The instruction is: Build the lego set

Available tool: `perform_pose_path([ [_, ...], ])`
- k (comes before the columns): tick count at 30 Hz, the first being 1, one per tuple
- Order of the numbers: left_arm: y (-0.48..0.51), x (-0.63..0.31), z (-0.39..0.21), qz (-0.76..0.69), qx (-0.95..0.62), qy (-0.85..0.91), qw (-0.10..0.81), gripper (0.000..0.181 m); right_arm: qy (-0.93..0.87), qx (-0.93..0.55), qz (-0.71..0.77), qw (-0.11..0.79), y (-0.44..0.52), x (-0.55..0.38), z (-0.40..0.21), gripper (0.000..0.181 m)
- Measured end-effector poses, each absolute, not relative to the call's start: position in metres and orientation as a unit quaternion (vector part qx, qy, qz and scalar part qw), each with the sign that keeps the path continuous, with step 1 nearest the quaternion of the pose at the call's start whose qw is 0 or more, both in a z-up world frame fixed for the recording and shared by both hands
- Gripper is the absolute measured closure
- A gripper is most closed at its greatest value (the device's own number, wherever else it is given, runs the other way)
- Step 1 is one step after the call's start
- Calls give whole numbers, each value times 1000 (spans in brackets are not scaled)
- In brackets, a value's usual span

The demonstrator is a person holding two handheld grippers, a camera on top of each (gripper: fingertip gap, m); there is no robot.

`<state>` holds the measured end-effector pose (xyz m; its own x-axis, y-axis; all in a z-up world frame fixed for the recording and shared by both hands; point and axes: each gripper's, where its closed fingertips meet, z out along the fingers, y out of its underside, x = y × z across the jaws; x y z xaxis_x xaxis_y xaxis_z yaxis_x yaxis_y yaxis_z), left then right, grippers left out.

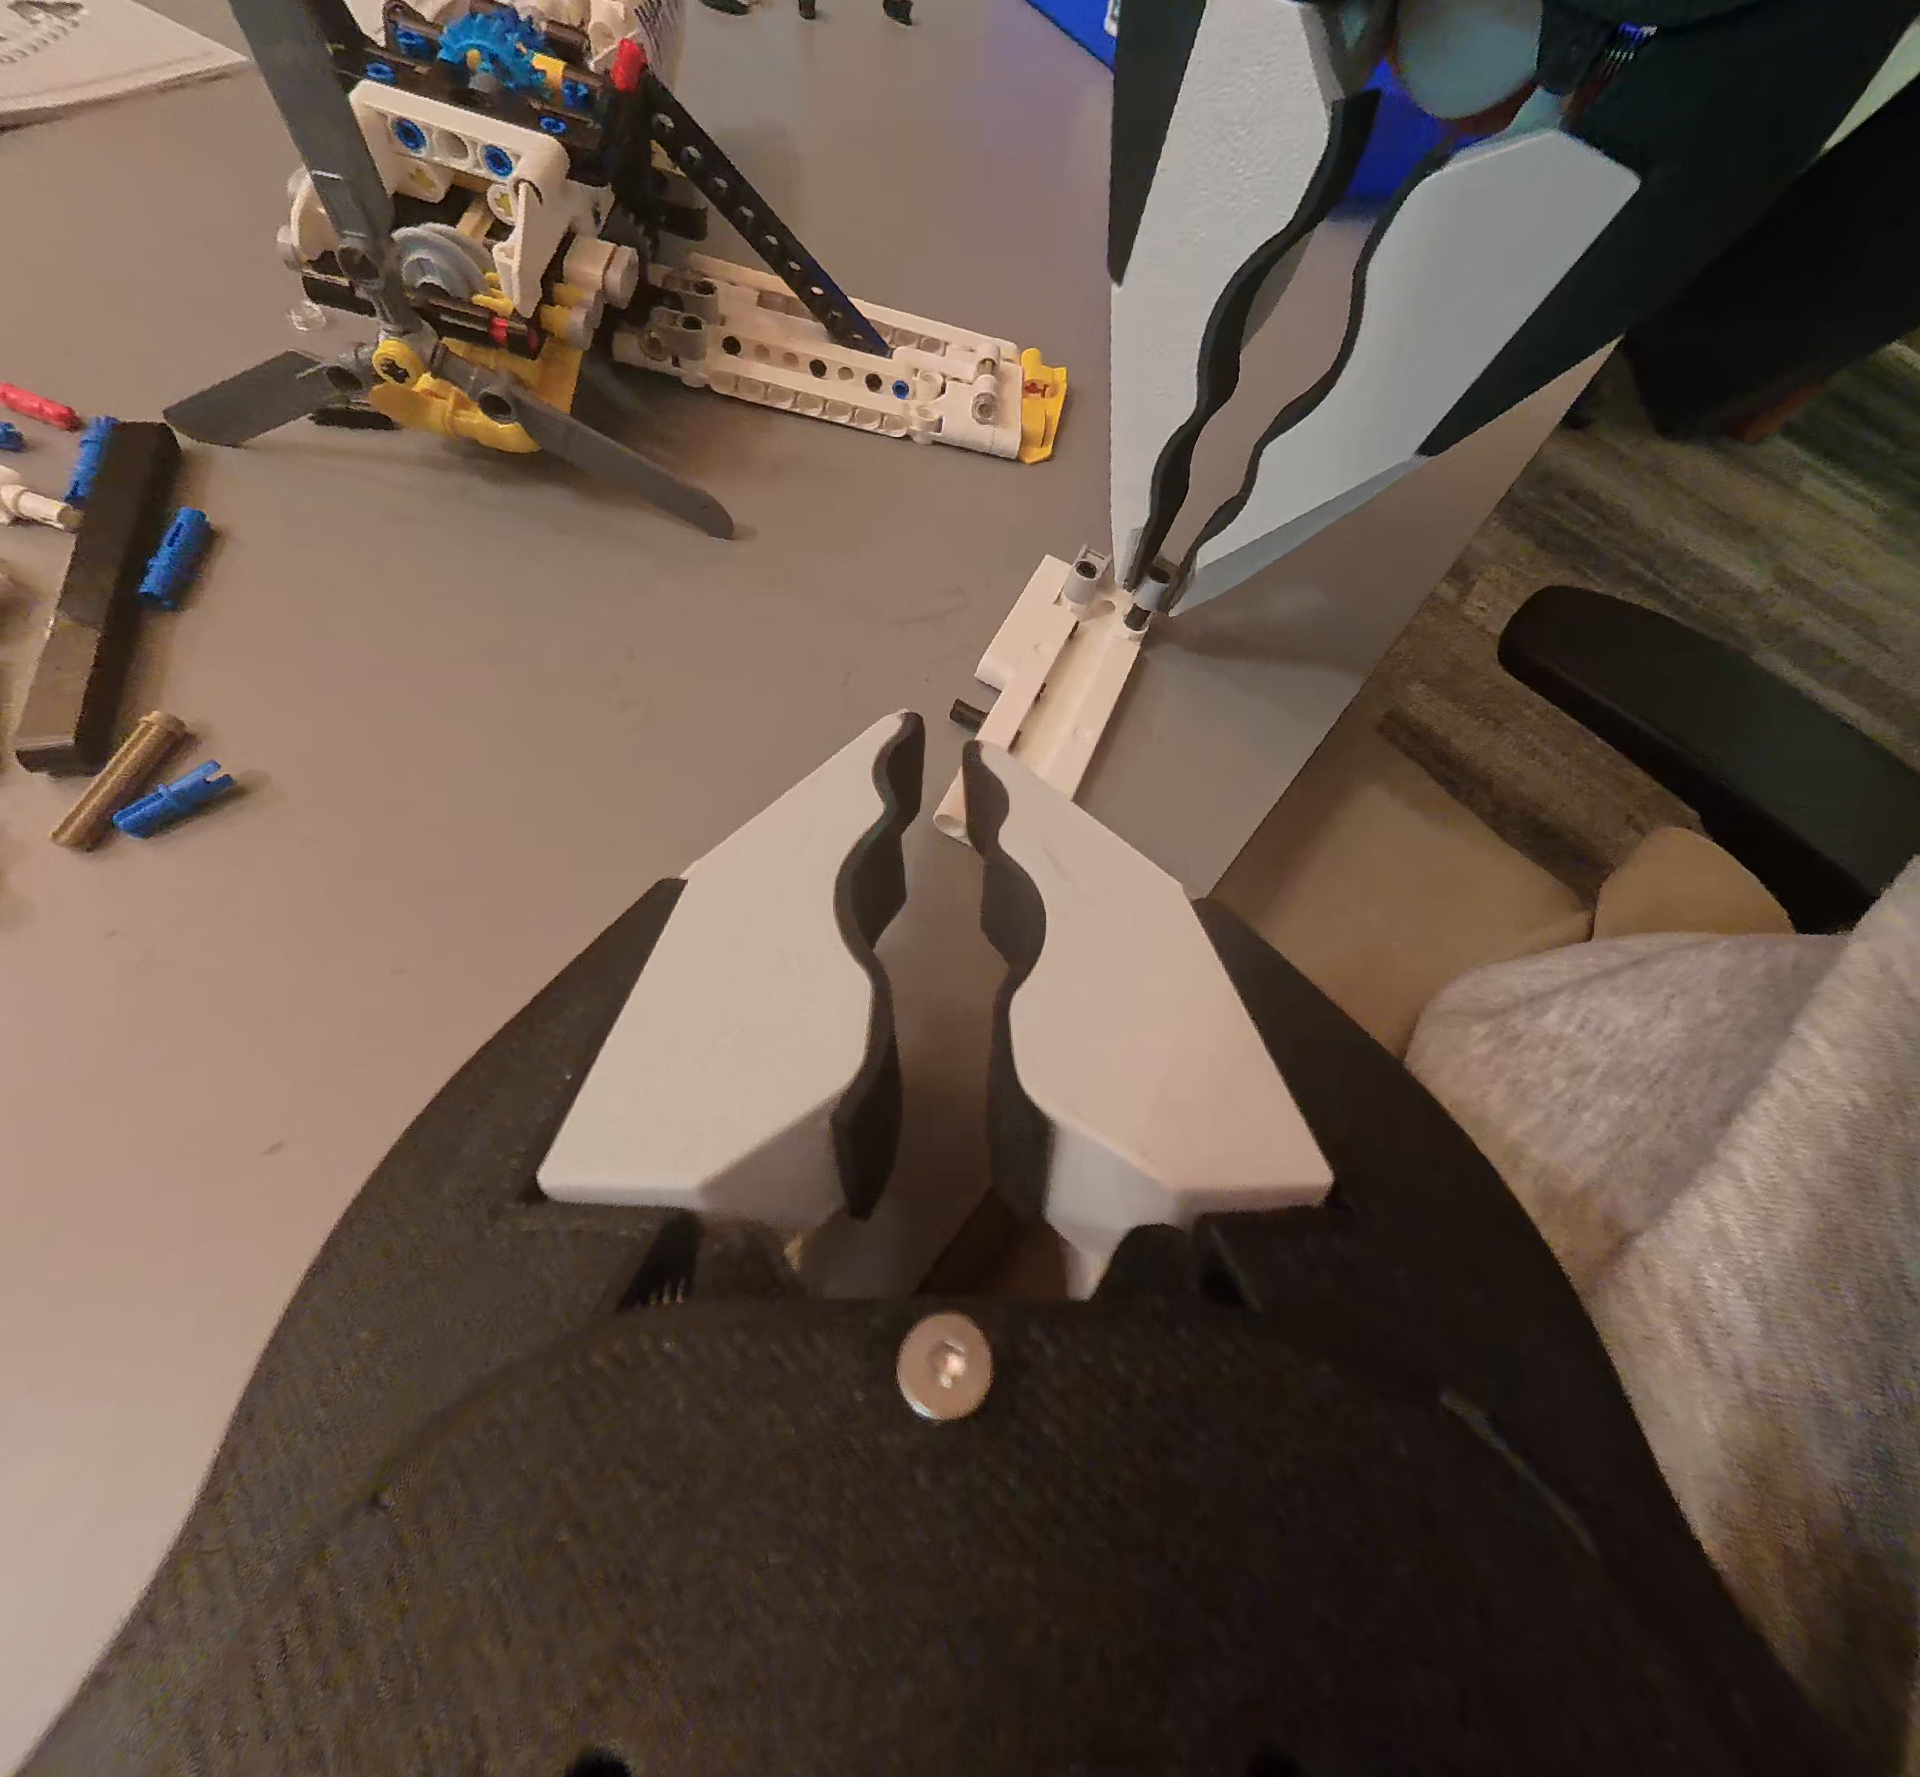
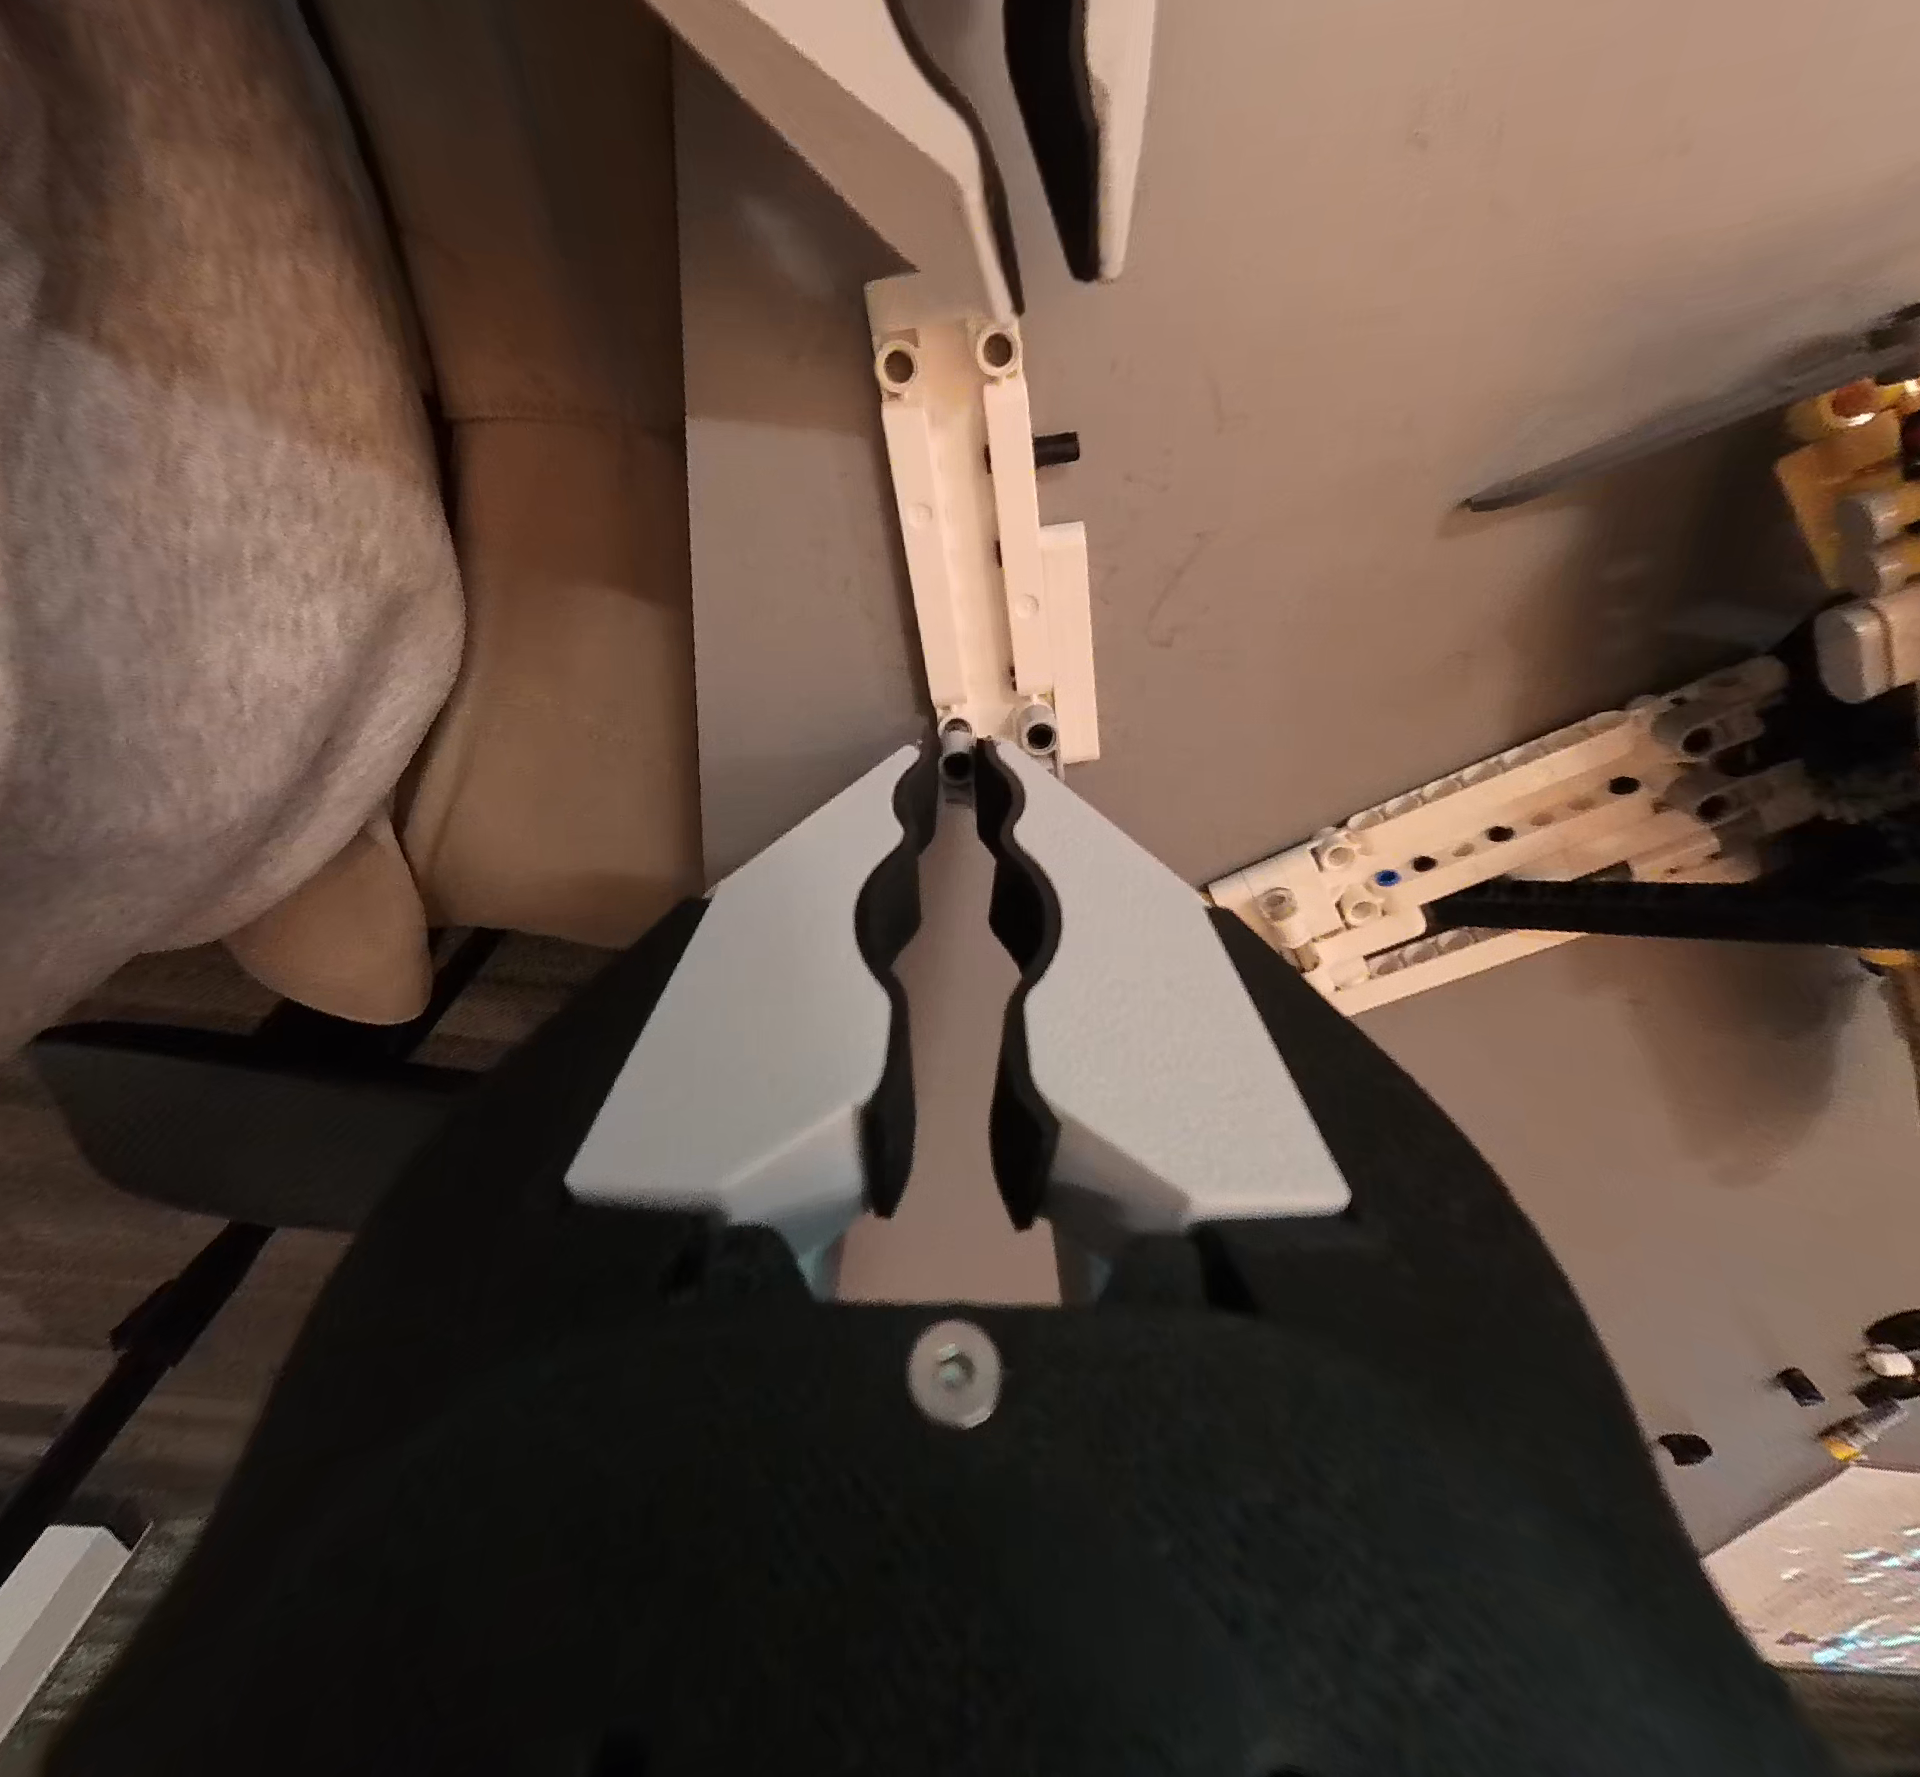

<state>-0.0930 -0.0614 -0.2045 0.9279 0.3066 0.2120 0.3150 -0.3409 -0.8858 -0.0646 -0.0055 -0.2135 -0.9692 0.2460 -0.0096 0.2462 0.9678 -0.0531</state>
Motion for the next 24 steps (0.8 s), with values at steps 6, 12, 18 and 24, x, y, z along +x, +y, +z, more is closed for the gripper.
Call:
perform_pose_path([
  [6,-62,-94,-205,-8,-817,-194,542,179,991,134,-27,8,-3,-64,-215,176],
  [12,-62,-95,-205,-4,-818,-196,541,181,988,153,-28,20,-8,-65,-215,176],
  [18,-61,-93,-204,-16,-815,-197,545,181,985,171,14,24,-11,-67,-215,176],
  [24,-61,-90,-202,-45,-809,-198,551,178,971,230,39,45,-10,-68,-215,176],
])
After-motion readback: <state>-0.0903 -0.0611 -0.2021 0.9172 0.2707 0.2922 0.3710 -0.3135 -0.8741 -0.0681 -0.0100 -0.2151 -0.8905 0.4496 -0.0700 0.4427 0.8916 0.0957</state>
